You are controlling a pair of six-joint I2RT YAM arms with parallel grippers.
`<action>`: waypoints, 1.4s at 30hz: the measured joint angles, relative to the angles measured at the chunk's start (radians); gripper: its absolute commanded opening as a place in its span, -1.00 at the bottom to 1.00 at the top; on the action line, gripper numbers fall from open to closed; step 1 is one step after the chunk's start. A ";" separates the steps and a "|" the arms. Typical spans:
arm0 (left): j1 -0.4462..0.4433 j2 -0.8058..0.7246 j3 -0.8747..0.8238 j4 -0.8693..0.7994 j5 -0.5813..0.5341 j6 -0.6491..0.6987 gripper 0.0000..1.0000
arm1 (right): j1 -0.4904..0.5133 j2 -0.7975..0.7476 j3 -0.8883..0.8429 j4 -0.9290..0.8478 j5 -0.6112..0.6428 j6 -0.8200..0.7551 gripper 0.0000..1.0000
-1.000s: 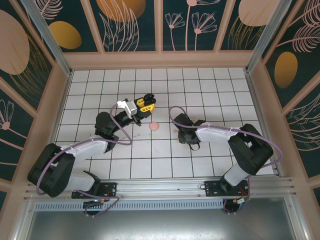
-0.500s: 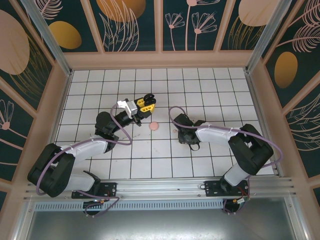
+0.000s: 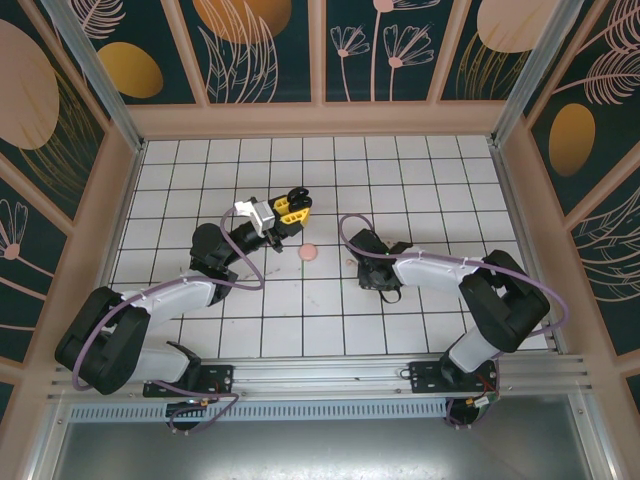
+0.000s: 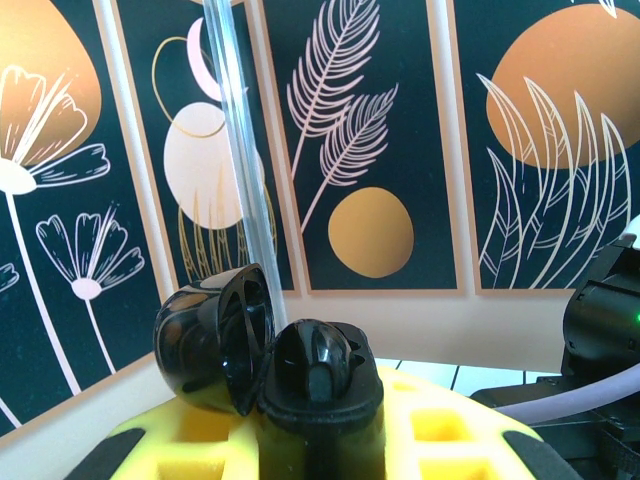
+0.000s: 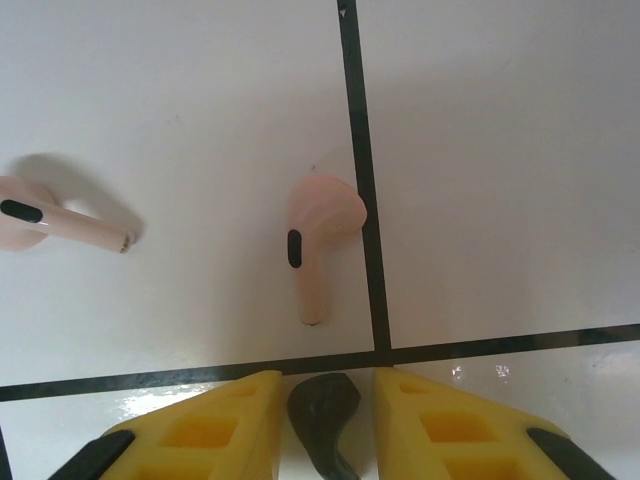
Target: Insert the wireless bluetooth earbuds into the charging case
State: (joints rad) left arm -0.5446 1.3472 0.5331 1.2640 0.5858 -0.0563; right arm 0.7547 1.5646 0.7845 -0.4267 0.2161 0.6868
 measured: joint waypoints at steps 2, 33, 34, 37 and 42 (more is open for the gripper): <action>0.000 0.000 0.000 -0.006 0.000 -0.001 -1.00 | 0.000 0.001 0.000 0.001 0.000 0.000 -0.44; 0.000 -0.001 0.000 -0.012 0.001 0.003 -1.00 | 0.001 -0.271 0.062 0.003 -0.033 -0.057 -0.72; 0.000 -0.002 0.000 -0.013 0.001 0.005 -1.00 | 0.001 -0.296 0.087 0.003 -0.035 -0.066 -0.72; 0.000 -0.004 0.000 -0.019 0.002 0.014 -1.00 | 0.001 -0.350 0.166 0.012 -0.047 -0.101 -0.71; 0.000 -0.004 0.002 -0.022 0.006 0.026 -1.00 | 0.001 -0.400 0.309 0.060 -0.083 -0.163 -0.71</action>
State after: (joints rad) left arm -0.5446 1.3434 0.5346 1.2419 0.5919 -0.0299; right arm 0.7555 1.1648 1.0935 -0.3672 0.1329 0.5236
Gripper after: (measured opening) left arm 0.218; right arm 0.148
